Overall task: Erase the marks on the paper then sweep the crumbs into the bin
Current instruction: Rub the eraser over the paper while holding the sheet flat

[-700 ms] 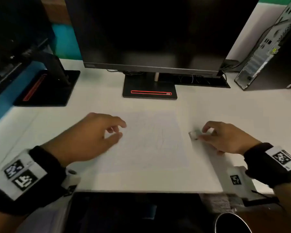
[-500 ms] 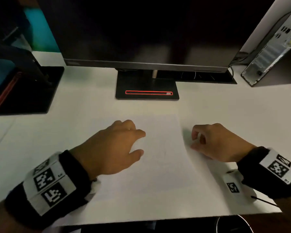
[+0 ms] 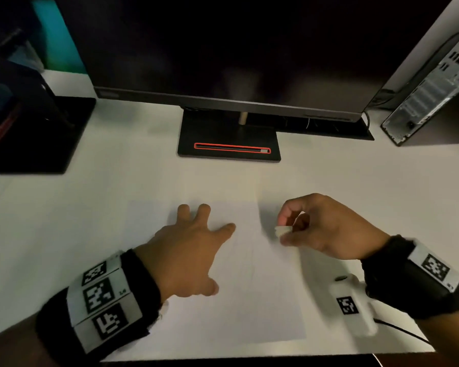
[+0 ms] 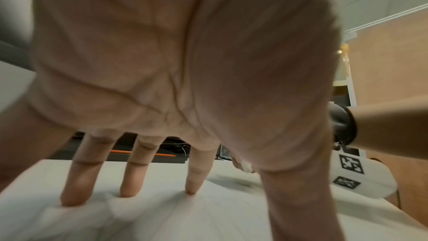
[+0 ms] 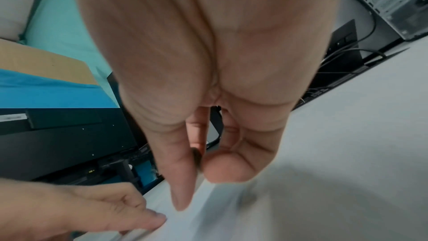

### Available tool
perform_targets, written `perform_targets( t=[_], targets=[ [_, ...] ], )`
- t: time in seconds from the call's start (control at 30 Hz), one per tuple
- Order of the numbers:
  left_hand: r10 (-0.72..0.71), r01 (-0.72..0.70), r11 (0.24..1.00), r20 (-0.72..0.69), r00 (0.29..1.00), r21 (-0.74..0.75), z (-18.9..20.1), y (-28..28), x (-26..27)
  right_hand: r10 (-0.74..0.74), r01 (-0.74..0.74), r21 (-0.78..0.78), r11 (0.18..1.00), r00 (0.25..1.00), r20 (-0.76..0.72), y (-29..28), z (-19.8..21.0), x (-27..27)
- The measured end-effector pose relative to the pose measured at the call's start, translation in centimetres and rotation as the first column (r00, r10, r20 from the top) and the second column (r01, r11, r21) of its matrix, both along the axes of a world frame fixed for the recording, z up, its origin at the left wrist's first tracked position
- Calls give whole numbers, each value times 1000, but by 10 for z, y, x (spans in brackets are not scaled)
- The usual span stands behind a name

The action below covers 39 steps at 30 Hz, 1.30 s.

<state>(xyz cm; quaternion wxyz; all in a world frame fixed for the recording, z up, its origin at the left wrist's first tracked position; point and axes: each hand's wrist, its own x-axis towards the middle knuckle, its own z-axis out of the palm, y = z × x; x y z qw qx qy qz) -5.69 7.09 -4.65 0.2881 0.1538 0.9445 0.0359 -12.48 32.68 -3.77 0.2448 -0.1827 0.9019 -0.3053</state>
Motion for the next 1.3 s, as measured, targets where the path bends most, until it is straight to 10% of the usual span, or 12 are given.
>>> perform_targets(
  t=[0.6,1.3],
  targets=[
    [39,-39,999,2,999,-37,-16,16,-4,130,-86,184,979,961,-243,-12,-18,-20],
    [27,-27,997,-9,1000,-78,-21,15,-6,240,-205,293,934,967,-90,-28,-21,9]
  ],
)
